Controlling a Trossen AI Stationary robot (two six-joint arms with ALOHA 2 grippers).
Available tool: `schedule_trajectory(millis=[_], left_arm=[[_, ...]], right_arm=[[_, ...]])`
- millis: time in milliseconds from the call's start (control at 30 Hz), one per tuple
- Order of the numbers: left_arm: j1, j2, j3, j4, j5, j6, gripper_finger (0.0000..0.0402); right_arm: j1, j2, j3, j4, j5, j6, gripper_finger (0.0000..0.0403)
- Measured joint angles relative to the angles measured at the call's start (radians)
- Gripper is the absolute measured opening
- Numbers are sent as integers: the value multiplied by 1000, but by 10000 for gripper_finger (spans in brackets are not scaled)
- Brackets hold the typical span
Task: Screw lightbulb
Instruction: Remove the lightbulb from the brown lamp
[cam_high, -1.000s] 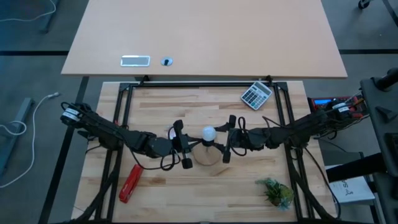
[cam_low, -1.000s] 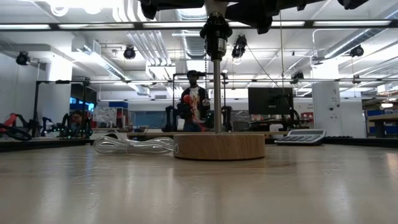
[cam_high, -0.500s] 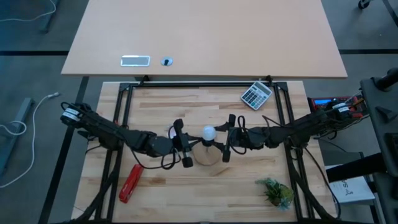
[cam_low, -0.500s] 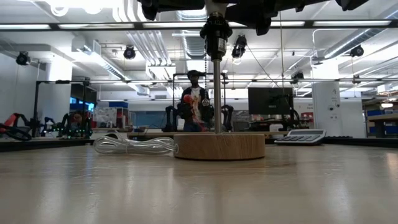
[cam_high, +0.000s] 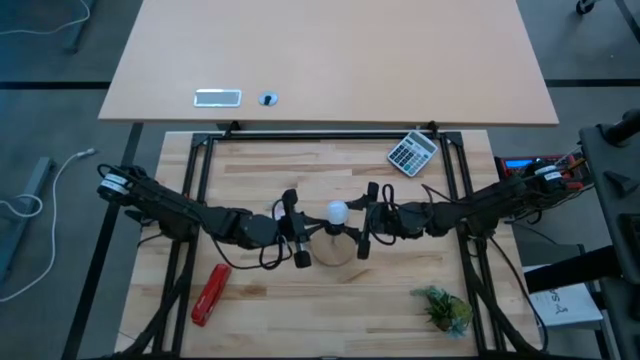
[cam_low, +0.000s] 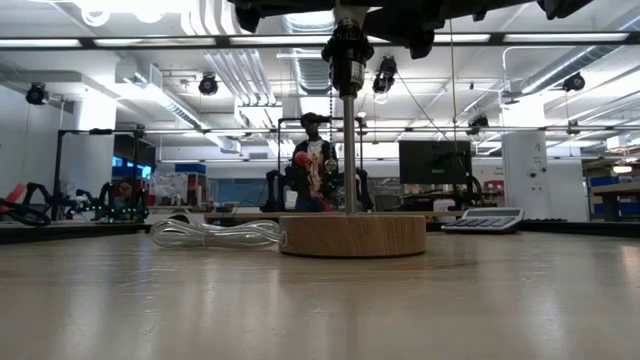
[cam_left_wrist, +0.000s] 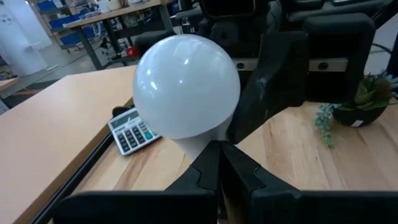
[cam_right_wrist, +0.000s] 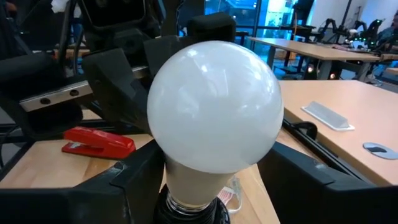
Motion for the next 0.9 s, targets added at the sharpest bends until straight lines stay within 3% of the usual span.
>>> schedule_trajectory(millis=[633,900], left_arm=[[0,0,0,6,12,0,0],[-20,0,0,-7,10,-24,0]], right_arm=[[0,0,0,18,-2,-29,184],[0,0,0,18,0,-27,186]])
